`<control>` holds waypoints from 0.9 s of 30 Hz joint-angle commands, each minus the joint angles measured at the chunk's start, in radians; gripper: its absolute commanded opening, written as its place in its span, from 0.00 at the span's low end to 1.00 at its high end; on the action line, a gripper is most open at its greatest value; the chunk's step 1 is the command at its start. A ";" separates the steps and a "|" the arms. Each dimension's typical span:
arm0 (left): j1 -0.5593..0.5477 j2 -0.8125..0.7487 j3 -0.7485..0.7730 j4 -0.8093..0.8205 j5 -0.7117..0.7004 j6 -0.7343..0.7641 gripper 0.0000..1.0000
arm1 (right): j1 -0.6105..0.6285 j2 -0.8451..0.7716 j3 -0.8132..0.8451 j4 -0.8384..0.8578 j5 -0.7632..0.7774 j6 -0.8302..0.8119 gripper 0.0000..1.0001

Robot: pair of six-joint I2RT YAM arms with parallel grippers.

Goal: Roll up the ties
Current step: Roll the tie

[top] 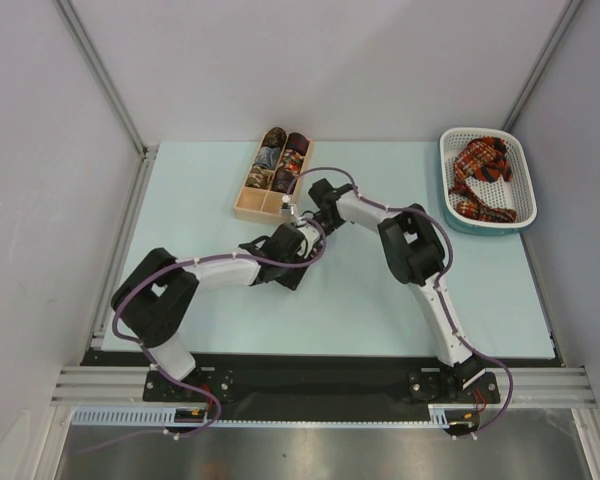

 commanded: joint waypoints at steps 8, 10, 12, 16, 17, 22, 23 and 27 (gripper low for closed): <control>-0.155 0.092 0.104 0.015 0.271 0.027 0.48 | -0.029 -0.313 -0.362 0.243 0.070 0.114 0.27; -0.154 0.087 0.103 0.009 0.241 0.028 0.55 | -0.030 -0.330 -0.410 0.276 0.076 0.125 0.27; -0.152 0.084 0.104 -0.008 0.212 0.033 0.73 | -0.032 -0.337 -0.430 0.297 0.078 0.142 0.27; -0.143 0.057 0.090 -0.006 0.176 0.036 0.90 | -0.030 -0.326 -0.456 0.344 0.058 0.151 0.27; -0.140 0.049 0.089 -0.006 0.172 0.036 0.92 | -0.030 -0.321 -0.455 0.349 0.059 0.153 0.27; -0.141 -0.008 0.086 -0.043 0.087 0.031 1.00 | -0.029 -0.317 -0.433 0.332 0.072 0.150 0.27; -0.141 -0.017 0.083 -0.048 0.066 0.028 1.00 | -0.030 -0.320 -0.435 0.332 0.075 0.150 0.26; -0.131 -0.060 0.052 -0.031 -0.015 -0.001 1.00 | -0.024 -0.334 -0.433 0.333 0.095 0.153 0.26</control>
